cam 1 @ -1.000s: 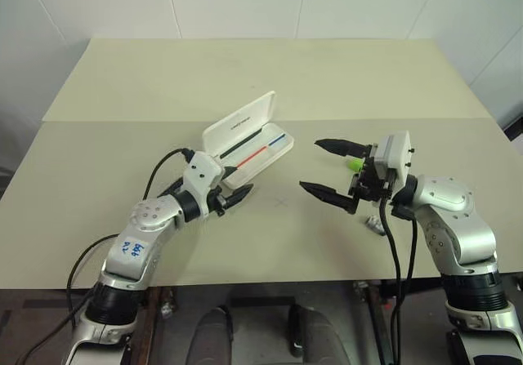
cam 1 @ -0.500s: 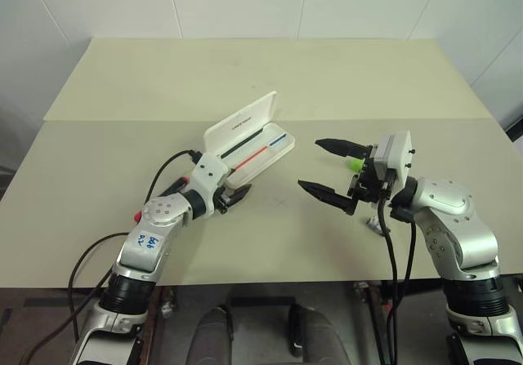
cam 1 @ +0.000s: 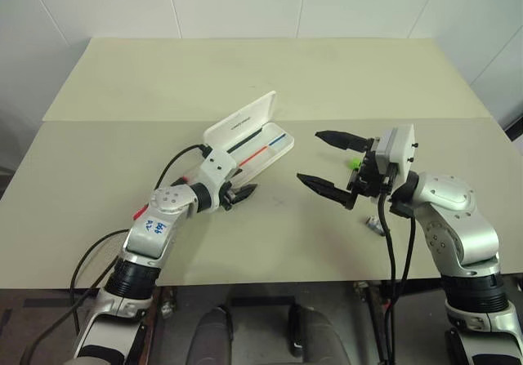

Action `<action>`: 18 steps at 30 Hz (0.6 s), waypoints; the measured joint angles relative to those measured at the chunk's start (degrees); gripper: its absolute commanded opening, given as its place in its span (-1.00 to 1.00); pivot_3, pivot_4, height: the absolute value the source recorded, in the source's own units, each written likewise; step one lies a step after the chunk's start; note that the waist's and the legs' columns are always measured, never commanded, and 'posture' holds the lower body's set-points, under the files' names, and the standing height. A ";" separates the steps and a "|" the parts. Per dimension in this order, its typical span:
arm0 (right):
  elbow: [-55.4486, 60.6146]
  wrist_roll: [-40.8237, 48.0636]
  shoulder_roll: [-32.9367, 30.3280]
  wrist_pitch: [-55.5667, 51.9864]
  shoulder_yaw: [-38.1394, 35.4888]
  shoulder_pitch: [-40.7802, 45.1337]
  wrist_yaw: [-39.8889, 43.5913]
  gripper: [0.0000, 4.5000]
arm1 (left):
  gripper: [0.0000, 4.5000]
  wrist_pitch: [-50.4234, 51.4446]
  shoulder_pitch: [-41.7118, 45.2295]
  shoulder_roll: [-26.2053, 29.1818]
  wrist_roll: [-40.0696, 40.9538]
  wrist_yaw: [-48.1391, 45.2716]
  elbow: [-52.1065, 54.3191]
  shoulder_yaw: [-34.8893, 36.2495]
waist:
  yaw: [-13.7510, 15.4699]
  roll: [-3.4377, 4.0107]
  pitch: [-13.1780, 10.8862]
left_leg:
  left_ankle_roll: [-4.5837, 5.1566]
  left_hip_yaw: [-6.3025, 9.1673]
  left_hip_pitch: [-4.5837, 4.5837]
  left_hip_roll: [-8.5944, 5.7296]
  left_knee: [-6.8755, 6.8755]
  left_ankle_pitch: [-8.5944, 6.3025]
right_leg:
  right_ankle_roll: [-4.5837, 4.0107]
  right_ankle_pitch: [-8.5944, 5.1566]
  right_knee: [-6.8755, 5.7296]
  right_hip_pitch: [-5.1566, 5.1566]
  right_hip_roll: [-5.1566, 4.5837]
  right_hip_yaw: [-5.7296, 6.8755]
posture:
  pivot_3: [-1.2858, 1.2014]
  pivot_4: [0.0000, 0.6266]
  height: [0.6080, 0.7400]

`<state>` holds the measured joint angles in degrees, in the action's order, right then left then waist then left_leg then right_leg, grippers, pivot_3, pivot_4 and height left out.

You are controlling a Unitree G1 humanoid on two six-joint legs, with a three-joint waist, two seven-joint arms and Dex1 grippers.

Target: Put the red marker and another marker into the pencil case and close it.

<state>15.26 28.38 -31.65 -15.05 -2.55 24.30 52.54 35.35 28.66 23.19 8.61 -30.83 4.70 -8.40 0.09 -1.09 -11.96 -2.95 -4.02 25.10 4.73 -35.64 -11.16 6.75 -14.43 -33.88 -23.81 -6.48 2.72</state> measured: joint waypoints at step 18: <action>-0.03 0.03 0.41 0.06 -0.02 1.45 -0.46 1.00 | -0.98 7.68 4.28 2.96 -0.68 -4.06 0.27 -2.22 | -0.07 0.01 0.00 | 0.00 0.00 0.00 0.00 0.01 0.00 | 0.00 0.00 0.00 0.00 0.00 0.00 | 0.03 -0.52 1.00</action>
<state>15.23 28.42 -31.24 -14.99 -2.56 25.75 52.08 43.03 32.95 26.15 7.93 -34.88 4.97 -10.62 0.02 -1.09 -11.96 -2.95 -4.02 25.10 4.73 -35.62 -11.16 6.76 -14.43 -33.88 -23.82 -6.48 2.72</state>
